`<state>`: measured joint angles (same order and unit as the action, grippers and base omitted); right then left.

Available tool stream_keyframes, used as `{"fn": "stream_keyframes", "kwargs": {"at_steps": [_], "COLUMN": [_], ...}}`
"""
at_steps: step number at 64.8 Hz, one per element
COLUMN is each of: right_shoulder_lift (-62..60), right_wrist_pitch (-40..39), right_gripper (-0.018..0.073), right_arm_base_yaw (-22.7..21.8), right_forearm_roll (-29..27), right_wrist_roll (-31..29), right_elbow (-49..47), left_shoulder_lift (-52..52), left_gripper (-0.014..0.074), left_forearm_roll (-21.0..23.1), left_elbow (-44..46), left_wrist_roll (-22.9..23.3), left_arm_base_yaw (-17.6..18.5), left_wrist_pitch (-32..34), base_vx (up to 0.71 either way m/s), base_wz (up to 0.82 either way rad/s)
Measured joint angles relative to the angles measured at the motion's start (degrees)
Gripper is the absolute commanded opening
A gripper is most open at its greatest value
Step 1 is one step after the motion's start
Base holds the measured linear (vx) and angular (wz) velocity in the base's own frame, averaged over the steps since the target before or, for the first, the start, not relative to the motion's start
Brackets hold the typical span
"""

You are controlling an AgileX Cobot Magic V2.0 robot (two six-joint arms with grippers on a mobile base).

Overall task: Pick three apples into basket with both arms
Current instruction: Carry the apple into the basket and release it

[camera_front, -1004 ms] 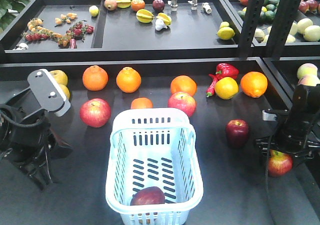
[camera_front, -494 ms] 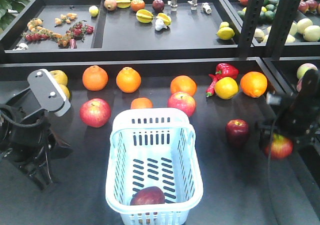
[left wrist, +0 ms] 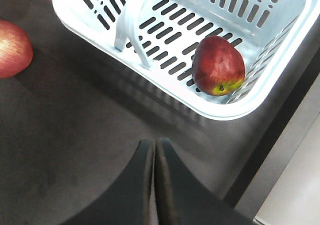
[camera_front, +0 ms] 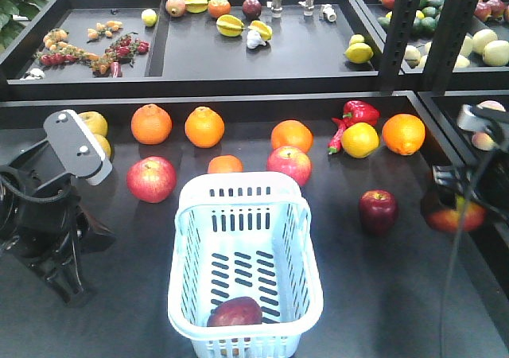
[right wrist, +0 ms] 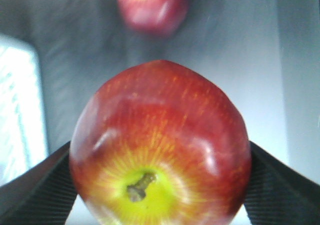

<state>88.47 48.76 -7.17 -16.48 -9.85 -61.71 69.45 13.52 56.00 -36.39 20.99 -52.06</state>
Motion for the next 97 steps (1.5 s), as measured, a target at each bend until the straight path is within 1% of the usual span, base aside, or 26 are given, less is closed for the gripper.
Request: {"fn": "stream_keyframes", "kwargs": {"at_steps": [5, 11, 15, 19, 20, 26, 32, 38, 44, 48, 54, 61, 72, 79, 86, 97], "right_shoulder_lift": [-6.89, -13.45, -17.45, -19.54, -19.9, -20.67, -19.36, -17.13, -14.24, -12.41, -9.23, -5.59, -0.68, 1.27, 2.35, 3.64], "right_wrist_pitch": [-2.24, -3.73, -4.15, -4.96, -5.19, -6.56, -7.92, -10.31, -13.78, -16.06, -19.2, -21.85, -22.27, -22.22, -22.22, -22.64], "right_gripper": [0.0239, 0.0239, 0.0239, 0.0239, 0.0239, 0.0239, 0.0239, 0.0239, 0.0239, 0.0239, 0.0239, 0.0239, 0.0254, 0.0296, 0.0365, 0.0522], "right_arm_base_yaw": [2.23, 7.34, 12.85, 17.18, 19.09, 26.92, 33.33, 38.65, 42.71, 44.0, 44.61, 44.69, 44.69, 44.69, 44.69, 44.69], "right_forearm_roll": [0.0, -0.29, -0.57, -0.71, -0.78, -1.06, -1.47, -3.26, -6.77, -10.44, -16.55, -20.1, -21.06, -21.11, -21.11, -20.99], "right_wrist_roll": [-1.62, -2.34, -2.53, -2.61, -2.61, -2.61, -2.61, -2.61, -2.61, -2.61, -2.68, -4.06, -8.14, -9.8, -11.58, -12.7], "right_elbow": [5.15, 7.94, 8.49, 8.55, 8.55, 8.55, 8.55, 8.55, 8.55, 8.55, 8.55, 8.55, 8.55, 8.55, 8.55, 8.55], "left_shoulder_lift": [0.0, 0.0, 0.0, 0.0, 0.0, 0.0, 0.0, 0.0, 0.0, 0.0, 0.0, 0.0, 0.0, 0.0, 0.0, 0.0], "left_gripper": [-0.0006, -0.0006, -0.0006, -0.0006, -0.0006, -0.0006, -0.0006, -0.0006, -0.0006, -0.0006, -0.0006, -0.0006, -0.0006, -0.0006, -0.0006, -0.0006], "left_forearm_roll": [0.0, 0.0, 0.0, 0.0, 0.0, 0.0, 0.0, 0.0, 0.0, 0.0, 0.0, 0.0, 0.0, 0.0, 0.0, 0.0], "left_elbow": [0.0, 0.0, 0.0, 0.0, 0.0, 0.0, 0.0, 0.0, 0.0, 0.0, 0.0, 0.0, 0.0, 0.0, 0.0, 0.0], "left_wrist_roll": [0.0, 0.0, 0.0, 0.0, 0.0, 0.0, 0.0, 0.0, 0.0, 0.0, 0.0, 0.0, 0.0, 0.0, 0.0, 0.0], "left_arm_base_yaw": [0.0, 0.0, 0.0, 0.0, 0.0, 0.0, 0.0, 0.0, 0.0, 0.0, 0.0, 0.0, 0.0, 0.0, 0.0, 0.0], "left_wrist_pitch": [0.0, 0.0, 0.0, 0.0, 0.0, 0.0, 0.0, 0.0, 0.0, 0.0, 0.0, 0.0, 0.0, 0.0, 0.0, 0.0], "base_vx": [0.0, 0.0, 0.0, 0.0, 0.0, 0.0, 0.0, 0.0, 0.0, 0.0, 0.0, 0.0, 0.0, 0.0, 0.0, 0.0], "base_wz": [0.0, 0.0, 0.0, 0.0, 0.0, 0.0, 0.0, 0.0, 0.0, 0.0, 0.0, 0.0, 0.0, 0.0, 0.0, 0.0]}}
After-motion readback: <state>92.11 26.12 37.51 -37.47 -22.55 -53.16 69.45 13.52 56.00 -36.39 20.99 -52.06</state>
